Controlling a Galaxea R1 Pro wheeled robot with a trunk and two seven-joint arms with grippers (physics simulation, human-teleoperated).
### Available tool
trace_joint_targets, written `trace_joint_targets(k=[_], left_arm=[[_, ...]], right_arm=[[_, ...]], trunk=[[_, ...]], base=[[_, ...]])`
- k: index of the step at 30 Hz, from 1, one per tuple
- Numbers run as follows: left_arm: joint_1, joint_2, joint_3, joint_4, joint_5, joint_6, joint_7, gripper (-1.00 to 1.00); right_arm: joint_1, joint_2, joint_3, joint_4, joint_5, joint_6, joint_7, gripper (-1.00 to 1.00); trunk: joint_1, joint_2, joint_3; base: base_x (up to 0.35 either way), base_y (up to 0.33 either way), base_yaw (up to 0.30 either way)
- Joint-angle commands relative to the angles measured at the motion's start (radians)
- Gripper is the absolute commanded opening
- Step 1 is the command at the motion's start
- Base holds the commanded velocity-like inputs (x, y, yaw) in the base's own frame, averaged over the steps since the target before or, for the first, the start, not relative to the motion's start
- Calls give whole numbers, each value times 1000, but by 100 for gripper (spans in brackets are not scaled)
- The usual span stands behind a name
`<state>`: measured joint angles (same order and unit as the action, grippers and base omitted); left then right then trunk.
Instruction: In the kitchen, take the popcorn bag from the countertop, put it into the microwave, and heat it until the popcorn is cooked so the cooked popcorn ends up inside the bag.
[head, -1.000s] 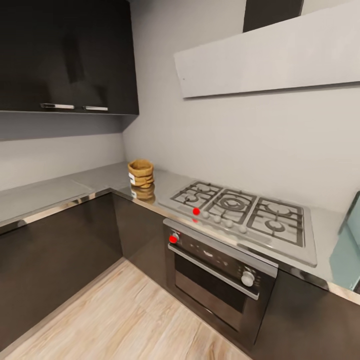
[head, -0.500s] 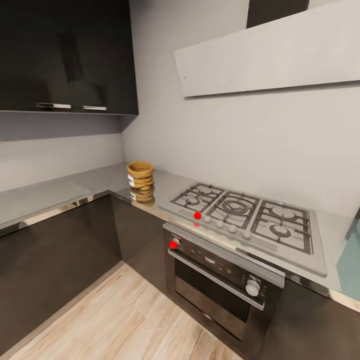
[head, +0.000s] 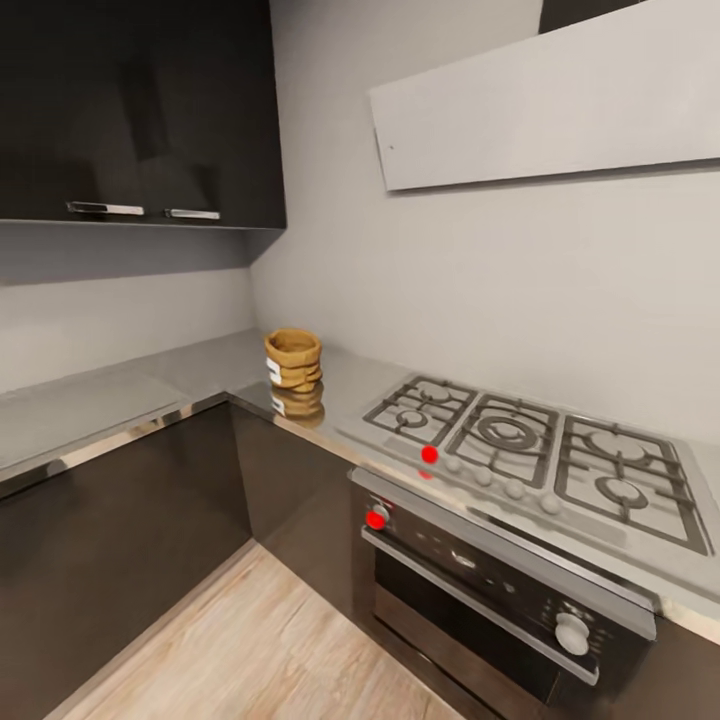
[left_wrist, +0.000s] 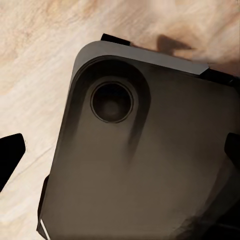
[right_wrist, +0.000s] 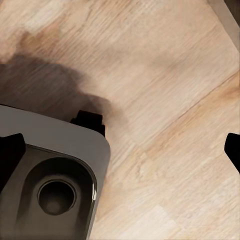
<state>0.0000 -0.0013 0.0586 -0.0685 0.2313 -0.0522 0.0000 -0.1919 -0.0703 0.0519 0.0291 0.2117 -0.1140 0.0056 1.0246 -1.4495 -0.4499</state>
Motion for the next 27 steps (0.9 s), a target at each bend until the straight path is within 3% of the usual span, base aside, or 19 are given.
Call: trace_joint_targets(k=[1,27], left_arm=[[0,0,6,-1,0,-2,0,100],[0,0,5,-1,2,-1,0,100]], right_arm=[[-1,0,5,3,0,-6,1,100],[-1,-1,4,3,0,-1,2,100]], trunk=[[0,0,-1],[0,0,-1]], base=[[219,230,0],[227,232,0]])
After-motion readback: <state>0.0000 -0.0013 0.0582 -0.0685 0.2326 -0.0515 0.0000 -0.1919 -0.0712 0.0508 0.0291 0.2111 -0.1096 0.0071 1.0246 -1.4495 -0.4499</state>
